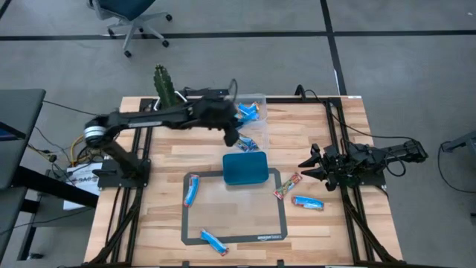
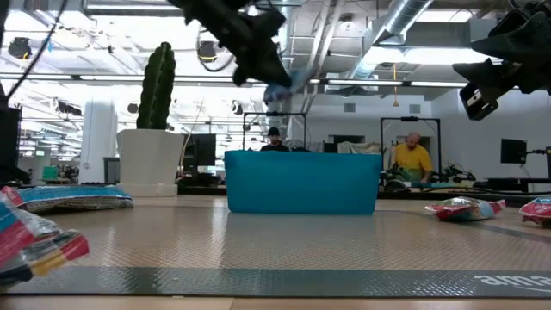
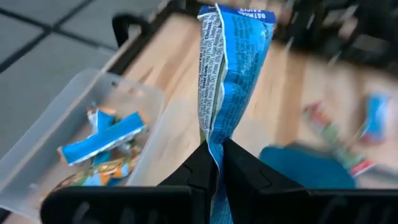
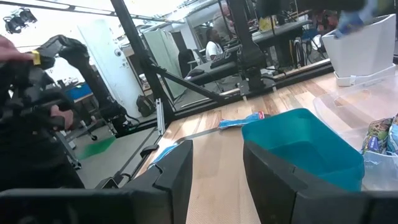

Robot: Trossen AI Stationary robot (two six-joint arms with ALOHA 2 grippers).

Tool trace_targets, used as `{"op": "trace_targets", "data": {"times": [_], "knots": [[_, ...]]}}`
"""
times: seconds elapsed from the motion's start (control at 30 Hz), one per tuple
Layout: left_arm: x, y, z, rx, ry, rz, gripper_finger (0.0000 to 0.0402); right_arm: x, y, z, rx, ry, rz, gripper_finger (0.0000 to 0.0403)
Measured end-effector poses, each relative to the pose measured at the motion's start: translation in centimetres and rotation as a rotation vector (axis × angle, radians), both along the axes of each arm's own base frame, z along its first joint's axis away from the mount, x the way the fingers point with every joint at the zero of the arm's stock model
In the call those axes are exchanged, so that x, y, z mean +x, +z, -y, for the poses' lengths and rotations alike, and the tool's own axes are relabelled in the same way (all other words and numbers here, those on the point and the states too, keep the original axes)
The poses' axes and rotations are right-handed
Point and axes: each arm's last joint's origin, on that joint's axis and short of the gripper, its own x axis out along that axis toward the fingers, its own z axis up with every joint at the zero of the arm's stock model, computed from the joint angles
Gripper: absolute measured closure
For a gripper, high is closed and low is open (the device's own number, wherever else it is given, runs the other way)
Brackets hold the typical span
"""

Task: Pick and place Granola Bars by type
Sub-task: Put the blue granola bar into the bottom transparent bin

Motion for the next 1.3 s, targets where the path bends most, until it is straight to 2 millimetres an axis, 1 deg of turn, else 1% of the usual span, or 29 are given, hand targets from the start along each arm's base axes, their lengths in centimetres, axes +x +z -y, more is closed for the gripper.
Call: {"op": "trace_targets", "data": {"times": [0.13,0.3,0.47,0.57,0.67,0.83,0.9,0.97,1.2,1.3], "knots": [[2.4,-0.9,-0.8,0.040,-0.065,-0.170,0.0379,0.0,0.0,0.0,0.000,0.000,0.000,0.0270],[4.4,-3.7,-1.4,0.054,-0.136,-0.325,0.0379,0.0,0.0,0.0,0.000,0.000,0.000,0.0269],[5.4,-7.5,-1.6,0.009,-0.164,-0.442,0.0379,0.0,0.0,0.0,0.000,0.000,0.000,0.0270],[5.8,-8.9,-1.8,0.014,-0.185,-0.478,0.0379,0.0,0.0,0.0,0.000,0.000,0.000,0.0269],[5.9,-9.8,-1.8,0.012,-0.196,-0.506,0.0379,0.0,0.0,0.0,0.000,0.000,0.000,0.0269],[6.0,-10.1,-1.9,0.010,-0.198,-0.515,0.0378,0.0,0.0,0.0,0.000,0.000,0.000,0.0270],[6.0,-10.2,-1.9,0.008,-0.203,-0.516,0.0370,0.0,0.0,0.0,0.000,0.000,0.000,0.0268],[6.0,-10.2,-1.9,0.000,-0.215,-0.510,0.0354,0.0,0.0,0.0,0.000,0.000,0.000,0.0269],[5.9,-10.1,-1.9,-0.021,-0.201,-0.506,0.0275,0.0,0.0,0.0,0.000,0.000,0.000,0.0269],[5.7,-9.4,-1.8,-0.043,-0.170,-0.491,0.0257,0.0,0.0,0.0,0.000,0.000,0.000,0.0269]]}}
